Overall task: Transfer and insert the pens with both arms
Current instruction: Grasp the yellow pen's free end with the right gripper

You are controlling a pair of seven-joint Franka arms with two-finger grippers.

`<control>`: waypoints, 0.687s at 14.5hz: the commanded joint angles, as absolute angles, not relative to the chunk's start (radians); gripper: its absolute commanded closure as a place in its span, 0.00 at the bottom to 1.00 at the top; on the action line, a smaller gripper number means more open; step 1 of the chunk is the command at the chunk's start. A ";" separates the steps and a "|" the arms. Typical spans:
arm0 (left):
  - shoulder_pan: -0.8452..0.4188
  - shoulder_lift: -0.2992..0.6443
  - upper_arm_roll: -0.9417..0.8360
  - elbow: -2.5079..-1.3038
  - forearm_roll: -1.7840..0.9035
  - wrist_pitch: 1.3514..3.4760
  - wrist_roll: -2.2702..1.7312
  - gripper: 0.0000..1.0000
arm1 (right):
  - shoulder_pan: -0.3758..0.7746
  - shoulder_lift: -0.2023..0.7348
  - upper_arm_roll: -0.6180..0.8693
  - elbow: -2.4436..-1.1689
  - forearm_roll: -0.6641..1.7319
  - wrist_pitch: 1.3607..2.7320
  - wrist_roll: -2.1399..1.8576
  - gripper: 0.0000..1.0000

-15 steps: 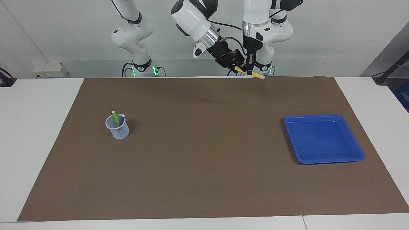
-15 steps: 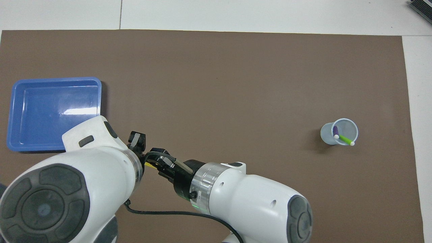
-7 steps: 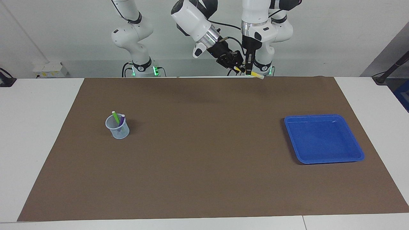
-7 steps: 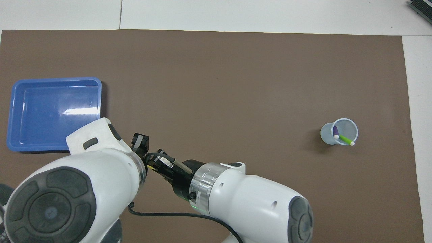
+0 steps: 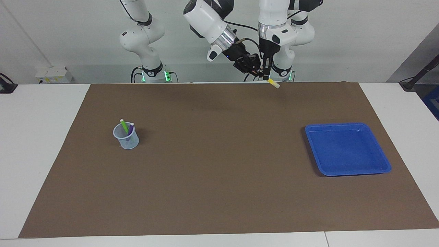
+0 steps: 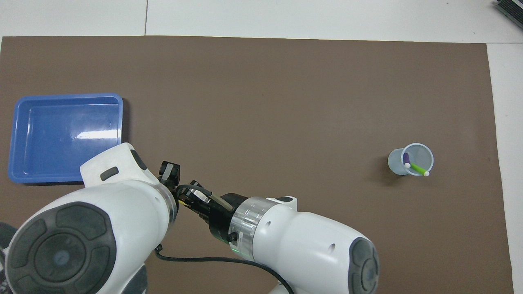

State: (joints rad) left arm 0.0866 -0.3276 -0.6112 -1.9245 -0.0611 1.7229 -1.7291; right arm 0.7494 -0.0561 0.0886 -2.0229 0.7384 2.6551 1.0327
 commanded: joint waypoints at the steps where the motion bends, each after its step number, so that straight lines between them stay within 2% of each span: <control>1: 0.078 -0.341 -0.607 -1.919 -0.057 1.700 -1.736 1.00 | 0.749 -0.049 0.092 -2.028 0.764 2.669 1.025 0.99; 4: 0.078 -0.341 -0.606 -1.919 -0.057 1.700 -1.732 1.00 | 0.749 -0.049 0.092 -2.026 0.764 2.669 1.022 1.00; 10: 0.078 -0.341 -0.606 -1.919 -0.057 1.700 -1.730 0.86 | 0.747 -0.049 0.092 -2.026 0.764 2.669 1.022 1.00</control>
State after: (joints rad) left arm 0.0866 -0.3276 -0.6112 -1.9245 -0.0611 1.7226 -1.7291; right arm 0.7494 -0.0561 0.0887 -2.0229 0.7384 2.6551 1.0327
